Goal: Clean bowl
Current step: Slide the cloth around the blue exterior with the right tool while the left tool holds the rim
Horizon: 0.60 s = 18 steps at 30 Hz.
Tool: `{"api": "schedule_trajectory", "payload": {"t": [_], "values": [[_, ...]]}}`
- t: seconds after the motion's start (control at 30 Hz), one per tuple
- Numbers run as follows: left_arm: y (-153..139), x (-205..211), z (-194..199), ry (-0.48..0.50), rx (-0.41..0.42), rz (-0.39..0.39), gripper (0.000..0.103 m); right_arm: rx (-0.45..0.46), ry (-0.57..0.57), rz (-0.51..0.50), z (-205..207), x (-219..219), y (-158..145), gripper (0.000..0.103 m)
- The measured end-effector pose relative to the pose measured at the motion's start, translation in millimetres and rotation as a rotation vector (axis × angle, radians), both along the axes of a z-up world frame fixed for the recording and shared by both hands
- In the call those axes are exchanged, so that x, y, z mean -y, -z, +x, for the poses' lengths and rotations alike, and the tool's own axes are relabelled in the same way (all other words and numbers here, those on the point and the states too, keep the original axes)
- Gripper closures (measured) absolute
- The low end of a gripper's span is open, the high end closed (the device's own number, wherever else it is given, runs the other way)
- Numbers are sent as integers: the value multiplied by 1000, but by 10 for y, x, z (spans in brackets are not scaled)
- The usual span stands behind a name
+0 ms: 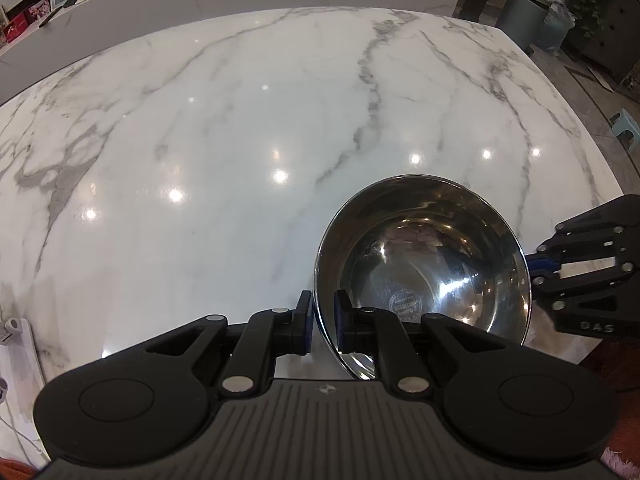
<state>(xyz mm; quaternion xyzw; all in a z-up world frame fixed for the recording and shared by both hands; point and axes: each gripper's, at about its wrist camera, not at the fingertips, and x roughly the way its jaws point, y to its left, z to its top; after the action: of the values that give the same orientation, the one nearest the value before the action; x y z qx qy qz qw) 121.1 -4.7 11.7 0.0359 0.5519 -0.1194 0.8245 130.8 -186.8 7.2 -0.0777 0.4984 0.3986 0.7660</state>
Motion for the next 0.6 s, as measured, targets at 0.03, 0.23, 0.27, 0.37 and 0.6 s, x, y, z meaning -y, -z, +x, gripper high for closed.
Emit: {"api": "schedule_trajectory", "payload": {"t": [0.03, 0.23, 0.27, 0.37, 0.6], "values": [[0, 5, 8, 2, 0, 0, 93, 2, 0, 4, 2, 19, -28, 94], [7, 50, 69, 26, 6, -2, 93, 28, -18, 10, 13, 139, -232, 94], [7, 52, 76, 26, 6, -6, 93, 26, -17, 16, 27, 169, -264, 94], [-2, 40, 78, 16, 0, -16, 93, 21, -16, 25, 47, 202, -298, 94], [-2, -41, 50, -46, -45, -74, 88, 19, -37, 9, 46, 142, -257, 94]]}}
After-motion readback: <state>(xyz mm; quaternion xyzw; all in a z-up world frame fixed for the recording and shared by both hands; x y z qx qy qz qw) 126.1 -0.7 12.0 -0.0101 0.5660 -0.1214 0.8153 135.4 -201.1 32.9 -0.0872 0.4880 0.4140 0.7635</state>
